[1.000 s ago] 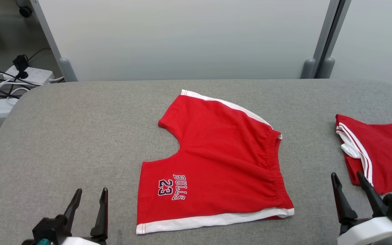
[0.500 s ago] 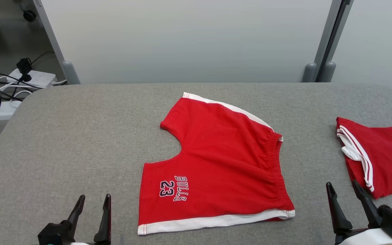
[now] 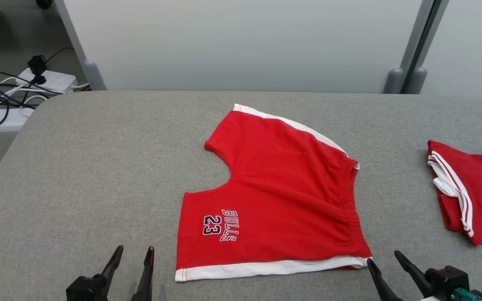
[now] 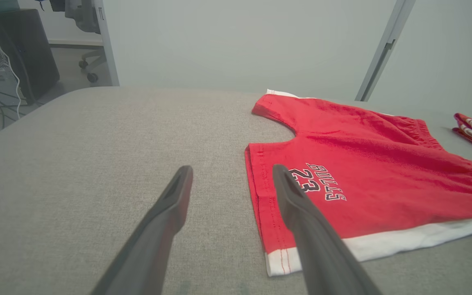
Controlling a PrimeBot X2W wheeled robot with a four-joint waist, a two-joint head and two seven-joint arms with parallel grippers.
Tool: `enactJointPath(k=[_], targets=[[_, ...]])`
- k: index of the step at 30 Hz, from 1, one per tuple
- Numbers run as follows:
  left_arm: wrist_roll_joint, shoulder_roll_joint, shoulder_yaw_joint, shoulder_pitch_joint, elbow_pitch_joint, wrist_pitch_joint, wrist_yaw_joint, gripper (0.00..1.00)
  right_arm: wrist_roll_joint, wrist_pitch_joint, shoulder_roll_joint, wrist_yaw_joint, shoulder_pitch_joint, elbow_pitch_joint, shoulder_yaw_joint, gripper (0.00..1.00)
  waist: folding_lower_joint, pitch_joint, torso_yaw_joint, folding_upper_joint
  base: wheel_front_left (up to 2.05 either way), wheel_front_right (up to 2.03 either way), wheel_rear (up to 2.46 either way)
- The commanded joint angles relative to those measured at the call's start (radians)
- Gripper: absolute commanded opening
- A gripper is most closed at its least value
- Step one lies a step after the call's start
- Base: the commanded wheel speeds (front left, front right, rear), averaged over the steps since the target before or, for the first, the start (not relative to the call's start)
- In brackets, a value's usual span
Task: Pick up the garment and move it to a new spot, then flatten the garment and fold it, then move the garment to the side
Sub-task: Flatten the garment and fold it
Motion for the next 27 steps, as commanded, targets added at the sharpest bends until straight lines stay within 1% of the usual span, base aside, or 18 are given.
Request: enactJointPath(k=[1,11,17,19,20,21,22,23,24,25,27], targets=[[-0.007,0.005,0.023,-0.044,-0.017,-0.013,-0.009,1.0,0.016,-0.002,-0.028,0.001,-0.046,-0.005,0.027,1.0,0.0,0.006,0.012,0.0,0.0,0.0,0.0],[-0.017,0.004,-0.023,-0.063,-0.005,-0.013,-0.013,1.0,0.101,-0.011,-0.094,0.001,-0.13,0.119,0.136,1.0,0.0,0.048,0.063,0.0,0.0,0.0,0.0],[-0.023,0.004,-0.047,-0.079,-0.002,-0.013,-0.014,1.0,0.155,-0.017,-0.115,0.001,-0.169,0.165,0.201,1.0,0.0,0.074,0.082,0.0,0.0,0.0,0.0],[-0.028,0.004,-0.059,-0.084,-0.001,-0.013,-0.014,1.0,0.176,-0.018,-0.118,0.001,-0.18,0.174,0.231,0.88,0.0,0.081,0.085,0.0,0.0,0.0,0.0],[-0.031,0.004,-0.065,-0.087,0.0,-0.013,-0.014,1.0,0.184,-0.018,-0.121,0.001,-0.185,0.179,0.247,0.68,0.0,0.083,0.087,0.0,0.0,0.0,0.0],[-0.034,0.005,-0.07,-0.089,0.002,-0.013,-0.014,1.0,0.192,-0.017,-0.123,0.001,-0.189,0.184,0.261,0.44,0.0,0.085,0.088,0.0,0.0,0.0,0.0],[-0.038,0.005,-0.078,-0.092,0.004,-0.013,-0.014,1.0,0.2,-0.018,-0.126,0.001,-0.193,0.19,0.272,0.36,0.0,0.087,0.089,0.0,0.0,0.0,0.0],[-0.044,0.007,-0.087,-0.095,0.007,-0.013,-0.014,1.0,0.207,-0.019,-0.129,0.001,-0.197,0.194,0.281,0.1,0.0,0.089,0.089,0.0,0.0,0.0,0.0],[-0.049,0.012,-0.103,-0.097,0.013,-0.013,-0.014,1.0,0.214,-0.02,-0.133,0.001,-0.201,0.198,0.289,0.0,0.0,0.091,0.089,0.0,0.0,0.0,0.0],[-0.049,0.012,-0.103,-0.097,0.013,-0.013,-0.014,1.0,0.214,-0.02,-0.133,0.001,-0.201,0.198,0.289,0.0,0.0,0.091,0.089,0.0,0.0,0.0,0.0],[-0.085,0.023,-0.154,-0.099,0.046,-0.013,-0.014,1.0,0.227,-0.023,-0.14,0.001,-0.21,0.203,0.304,0.0,0.0,0.094,0.086,0.0,0.0,0.0,0.0]])
